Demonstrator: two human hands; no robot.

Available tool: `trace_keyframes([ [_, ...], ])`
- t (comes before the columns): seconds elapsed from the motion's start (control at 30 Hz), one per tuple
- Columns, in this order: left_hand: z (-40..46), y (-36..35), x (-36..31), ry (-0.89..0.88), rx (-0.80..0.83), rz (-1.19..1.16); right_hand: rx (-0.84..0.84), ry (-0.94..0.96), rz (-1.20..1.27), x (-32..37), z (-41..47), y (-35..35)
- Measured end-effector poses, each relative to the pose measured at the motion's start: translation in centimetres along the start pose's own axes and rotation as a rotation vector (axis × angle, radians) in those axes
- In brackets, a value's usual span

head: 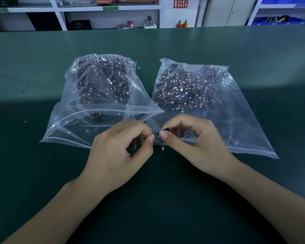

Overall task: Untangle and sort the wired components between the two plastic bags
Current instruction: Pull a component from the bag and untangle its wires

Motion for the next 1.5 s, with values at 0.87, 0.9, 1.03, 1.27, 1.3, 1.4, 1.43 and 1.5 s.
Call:
trace_keyframes([
  [0.87,0.2,-0.4,1.2,-0.046,-0.100,-0.082,0.042,-0.001,-0.500,-1.3,0.4,1.2],
  [0.9,0.3,-0.5,1.3,-0.050,-0.097,-0.081,0.027,0.004,-0.487,-1.2,0.4,1.3],
  [1.03,0.6,-0.9,1.2,-0.063,-0.078,-0.034,-0.028,0.034,-0.471,-1.0,0.4,1.5],
  [1.27,0.7,-1.1,0.6,-0.146,0.000,0.218,-0.047,0.050,-0.461,-1.1,0.5,1.8],
  [1.3,0.8,-1.1,0.4,-0.150,-0.008,0.282,-0.049,0.050,-0.462,-1.1,0.5,1.8],
  [1.4,1.0,-1.7,-0.1,-0.157,0.039,0.422,-0.038,0.059,-0.468,-1.0,0.5,1.7],
  [1.43,1.0,-2.0,0.0,-0.155,0.080,0.454,-0.033,0.056,-0.470,-1.0,0.4,1.6],
  [1.5,0.7,-2.6,0.3,-0.138,0.148,0.500,-0.020,0.042,-0.475,-1.0,0.4,1.5],
])
Point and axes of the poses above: each hand's wrist, its own z-axis towards the middle knuckle, its own y-axis out of the back of the hand, x = y × z, the point moved 5 cm from there along z, towards the middle knuckle, and after that the axes turned 11 degrees about -z, right-handed, at the moved point
